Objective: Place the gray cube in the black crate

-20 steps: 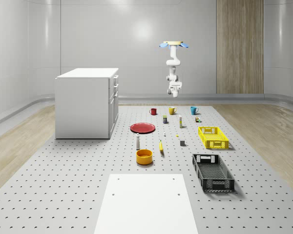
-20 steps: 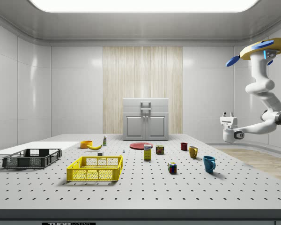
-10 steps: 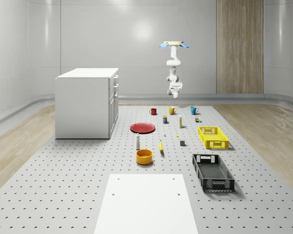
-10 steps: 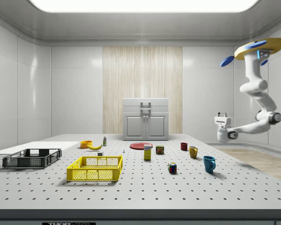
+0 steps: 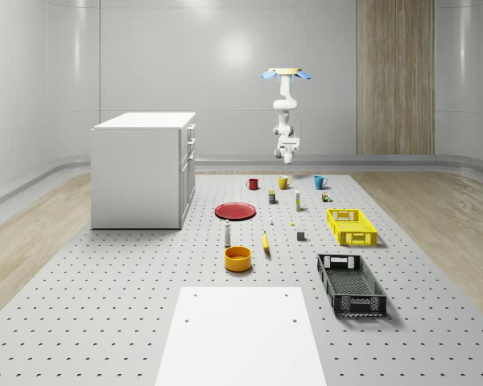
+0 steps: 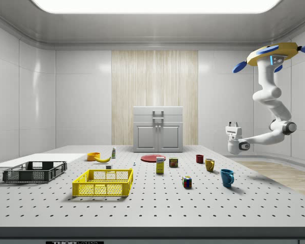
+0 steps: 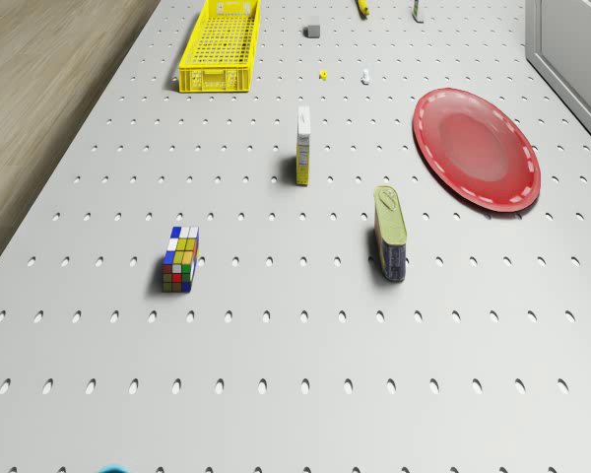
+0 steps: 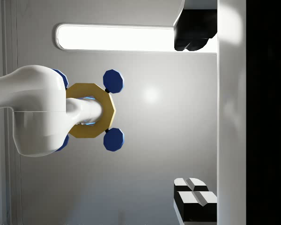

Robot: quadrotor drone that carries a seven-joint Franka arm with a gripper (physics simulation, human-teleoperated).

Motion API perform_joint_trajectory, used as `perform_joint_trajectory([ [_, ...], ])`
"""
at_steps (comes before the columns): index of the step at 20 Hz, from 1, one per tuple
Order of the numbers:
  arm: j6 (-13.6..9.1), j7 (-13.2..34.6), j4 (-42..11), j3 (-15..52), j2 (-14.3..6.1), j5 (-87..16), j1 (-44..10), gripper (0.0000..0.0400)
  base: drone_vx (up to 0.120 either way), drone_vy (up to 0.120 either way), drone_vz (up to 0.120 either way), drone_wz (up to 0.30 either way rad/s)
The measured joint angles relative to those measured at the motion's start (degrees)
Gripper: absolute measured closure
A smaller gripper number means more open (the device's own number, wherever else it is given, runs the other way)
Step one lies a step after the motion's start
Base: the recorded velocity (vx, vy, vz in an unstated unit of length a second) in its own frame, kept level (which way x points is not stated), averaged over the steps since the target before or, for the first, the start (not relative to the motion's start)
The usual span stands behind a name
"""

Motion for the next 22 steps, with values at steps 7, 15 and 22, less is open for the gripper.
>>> perform_joint_trajectory([
  [7, 0.32, 0.28, -0.27, 1.55, -0.23, -2.16, -0.48, 0.0000, 0.120, 0.000, 0.000, 0.000],
  [15, 0.82, 1.47, -1.40, 7.83, -0.69, -11.02, -2.43, 0.0000, 0.120, 0.000, -0.040, 0.000],
  [22, 2.02, 5.46, -9.01, 24.38, -2.53, -35.32, -8.04, 0.0000, 0.120, 0.000, -0.086, 0.000],
])
